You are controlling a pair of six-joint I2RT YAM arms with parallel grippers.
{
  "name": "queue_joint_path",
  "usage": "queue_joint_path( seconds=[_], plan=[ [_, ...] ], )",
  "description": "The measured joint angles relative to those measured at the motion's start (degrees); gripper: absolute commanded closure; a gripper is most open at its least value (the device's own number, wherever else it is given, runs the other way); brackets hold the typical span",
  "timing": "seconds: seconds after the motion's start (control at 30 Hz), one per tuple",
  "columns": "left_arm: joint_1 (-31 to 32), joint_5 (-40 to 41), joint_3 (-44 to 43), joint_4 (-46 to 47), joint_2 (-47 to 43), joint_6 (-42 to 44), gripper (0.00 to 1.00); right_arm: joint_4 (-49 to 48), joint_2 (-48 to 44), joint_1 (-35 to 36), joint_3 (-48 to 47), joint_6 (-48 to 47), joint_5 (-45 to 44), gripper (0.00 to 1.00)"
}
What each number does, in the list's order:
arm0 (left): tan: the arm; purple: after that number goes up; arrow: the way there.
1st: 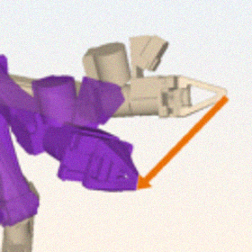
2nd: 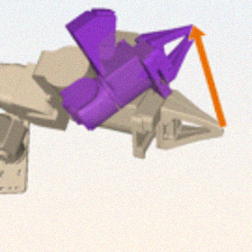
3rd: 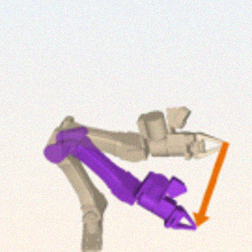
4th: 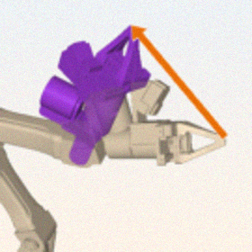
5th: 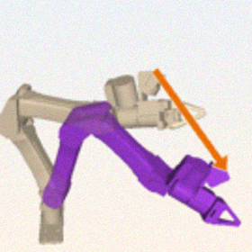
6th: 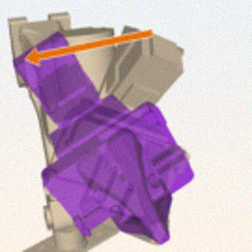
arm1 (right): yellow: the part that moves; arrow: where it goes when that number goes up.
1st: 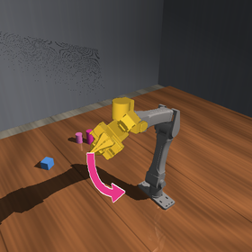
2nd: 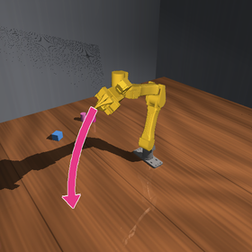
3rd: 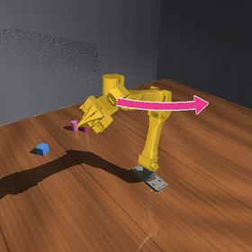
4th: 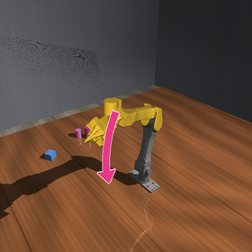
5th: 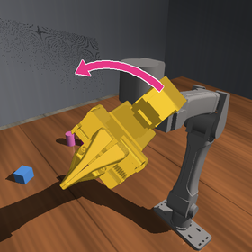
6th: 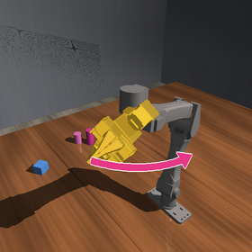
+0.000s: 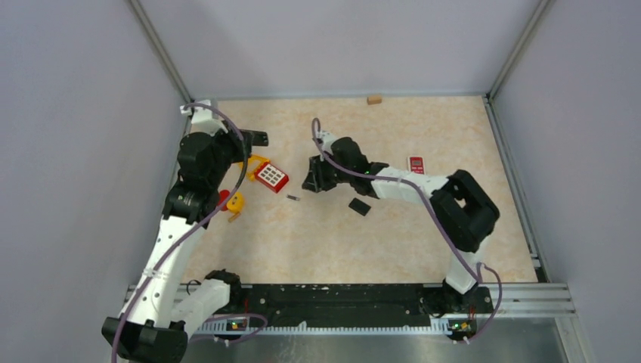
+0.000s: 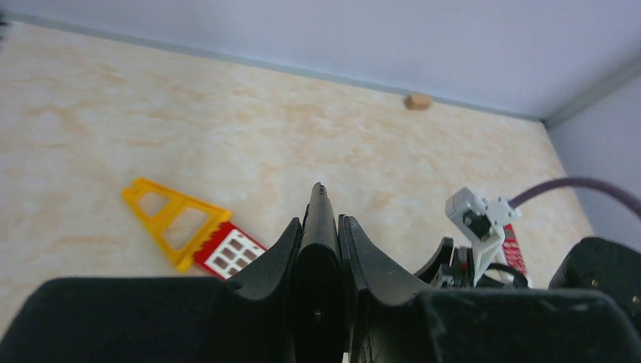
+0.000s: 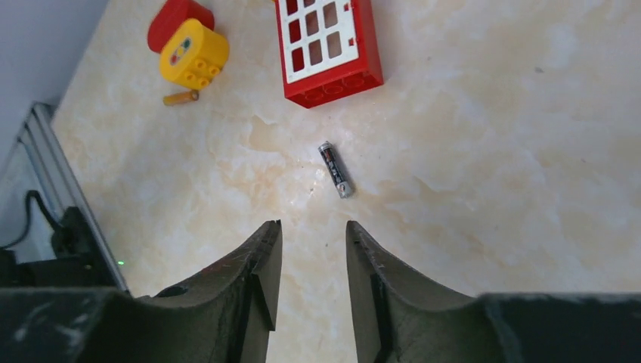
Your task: Load the batteries into the remote control
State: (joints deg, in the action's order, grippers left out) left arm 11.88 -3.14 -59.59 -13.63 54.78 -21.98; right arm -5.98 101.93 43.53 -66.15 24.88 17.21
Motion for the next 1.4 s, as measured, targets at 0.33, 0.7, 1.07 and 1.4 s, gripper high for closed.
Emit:
queue_joint_path(
  seconds=[0.33, 0.7, 1.07, 1.4],
  plan=[
    [-0.15, 17.64, 2.1, -1.88, -4.33, -0.33, 1.0, 3.54, 17.25, 5.99, -13.75, -14.78, -5.4, 0.51],
    [-0.15, 27.3, 2.12, -4.07, -4.72, -0.07, 1.0, 7.93, 23.19, 10.58, -20.22, -25.57, -13.66, 0.57],
    [-0.15, 28.48, 2.4, -4.17, -5.18, 0.24, 1.0, 9.03, 23.3, 13.09, -20.65, -28.22, -19.43, 0.92],
    [-0.15, 24.68, 4.22, -4.0, -4.68, -0.9, 1.0, 8.0, 19.78, 12.11, -15.8, -23.26, -20.48, 0.97]
  ],
)
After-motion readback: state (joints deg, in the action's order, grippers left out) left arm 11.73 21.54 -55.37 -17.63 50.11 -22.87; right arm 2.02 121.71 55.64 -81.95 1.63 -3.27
